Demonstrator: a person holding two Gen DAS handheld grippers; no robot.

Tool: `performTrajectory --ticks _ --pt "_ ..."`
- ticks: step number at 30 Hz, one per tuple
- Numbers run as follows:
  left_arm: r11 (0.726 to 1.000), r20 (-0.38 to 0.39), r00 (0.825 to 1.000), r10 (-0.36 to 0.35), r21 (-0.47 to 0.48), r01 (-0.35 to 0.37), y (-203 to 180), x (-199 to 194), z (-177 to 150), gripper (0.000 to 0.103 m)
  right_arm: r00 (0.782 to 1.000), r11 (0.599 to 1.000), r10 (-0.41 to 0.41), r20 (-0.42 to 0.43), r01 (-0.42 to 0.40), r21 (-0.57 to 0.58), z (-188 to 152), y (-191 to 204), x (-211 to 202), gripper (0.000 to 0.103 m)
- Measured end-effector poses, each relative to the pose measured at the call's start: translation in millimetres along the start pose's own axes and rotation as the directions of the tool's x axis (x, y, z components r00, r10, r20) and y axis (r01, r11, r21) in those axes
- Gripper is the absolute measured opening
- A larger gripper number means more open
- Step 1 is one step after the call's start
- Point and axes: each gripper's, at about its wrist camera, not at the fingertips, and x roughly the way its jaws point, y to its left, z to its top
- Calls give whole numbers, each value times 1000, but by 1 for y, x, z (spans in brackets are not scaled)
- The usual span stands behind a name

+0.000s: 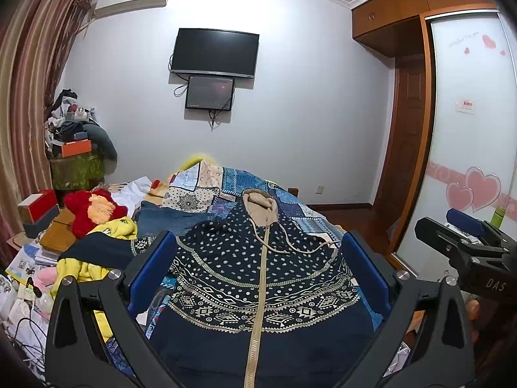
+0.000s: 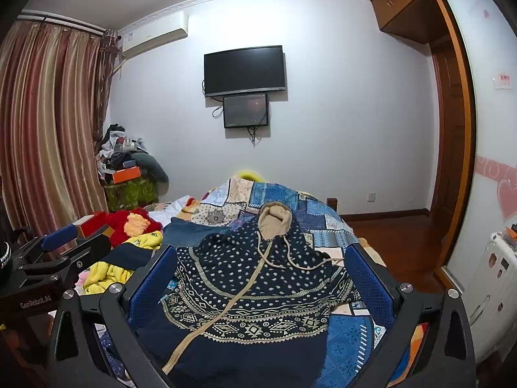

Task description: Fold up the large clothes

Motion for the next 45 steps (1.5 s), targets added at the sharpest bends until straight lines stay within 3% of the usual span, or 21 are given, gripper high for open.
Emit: performTrajectory --ticks 32,38,45 --pt "1000 -11 1000 4 -5 -4 4 5 -2 103 1000 1000 2 -12 -2 2 -4 4 5 103" --pt "1000 -25 1000 1 -14 -1 6 9 -4 103 1000 1000 4 -22 -4 4 -20 6 19 103" --pt "1000 -35 999 7 -21 -8 10 16 -5 103 999 1000 3 -43 -3 -4 -14 9 26 103"
